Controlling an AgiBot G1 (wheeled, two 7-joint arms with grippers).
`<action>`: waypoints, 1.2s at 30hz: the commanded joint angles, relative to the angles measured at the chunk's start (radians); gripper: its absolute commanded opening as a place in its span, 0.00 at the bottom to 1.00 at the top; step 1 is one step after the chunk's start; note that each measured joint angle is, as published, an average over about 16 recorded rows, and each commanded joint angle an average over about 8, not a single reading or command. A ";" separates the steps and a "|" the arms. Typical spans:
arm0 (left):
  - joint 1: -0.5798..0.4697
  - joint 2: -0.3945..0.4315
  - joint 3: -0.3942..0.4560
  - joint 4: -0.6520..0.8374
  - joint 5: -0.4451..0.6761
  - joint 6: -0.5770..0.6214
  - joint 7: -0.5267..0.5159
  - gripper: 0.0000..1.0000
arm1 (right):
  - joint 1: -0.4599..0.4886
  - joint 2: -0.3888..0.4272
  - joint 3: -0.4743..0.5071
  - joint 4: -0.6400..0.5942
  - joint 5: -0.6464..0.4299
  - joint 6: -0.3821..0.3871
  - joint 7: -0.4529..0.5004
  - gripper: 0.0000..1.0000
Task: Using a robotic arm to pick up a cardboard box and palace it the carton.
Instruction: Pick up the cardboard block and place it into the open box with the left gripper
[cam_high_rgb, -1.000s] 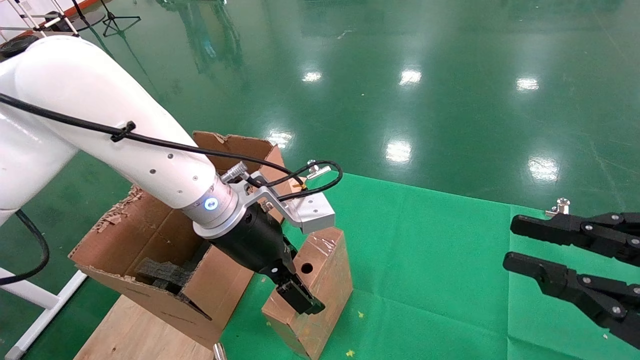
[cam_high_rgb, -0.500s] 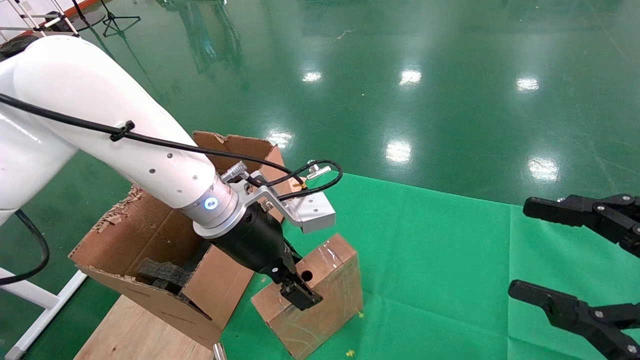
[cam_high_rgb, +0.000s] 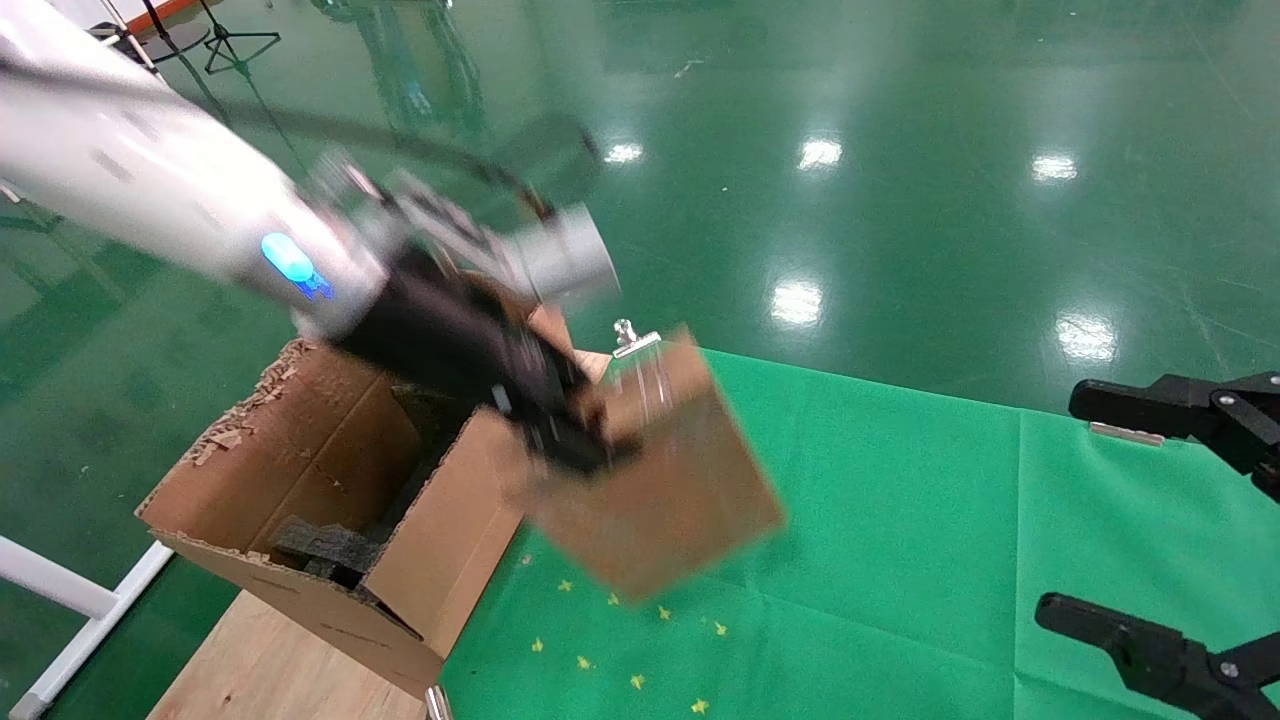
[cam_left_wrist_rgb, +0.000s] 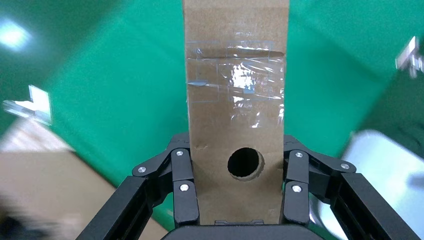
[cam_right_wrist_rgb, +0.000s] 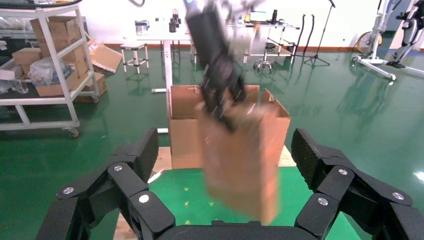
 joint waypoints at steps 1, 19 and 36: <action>-0.034 -0.021 -0.029 0.048 -0.030 0.007 0.063 0.00 | 0.000 0.000 0.000 0.000 0.000 0.000 0.000 1.00; -0.310 -0.123 0.080 0.647 0.211 -0.004 0.390 0.00 | 0.000 0.000 0.000 0.000 0.000 0.000 0.000 1.00; -0.122 0.016 0.123 1.049 0.276 -0.334 0.465 0.00 | 0.000 0.000 0.000 0.000 0.000 0.000 0.000 1.00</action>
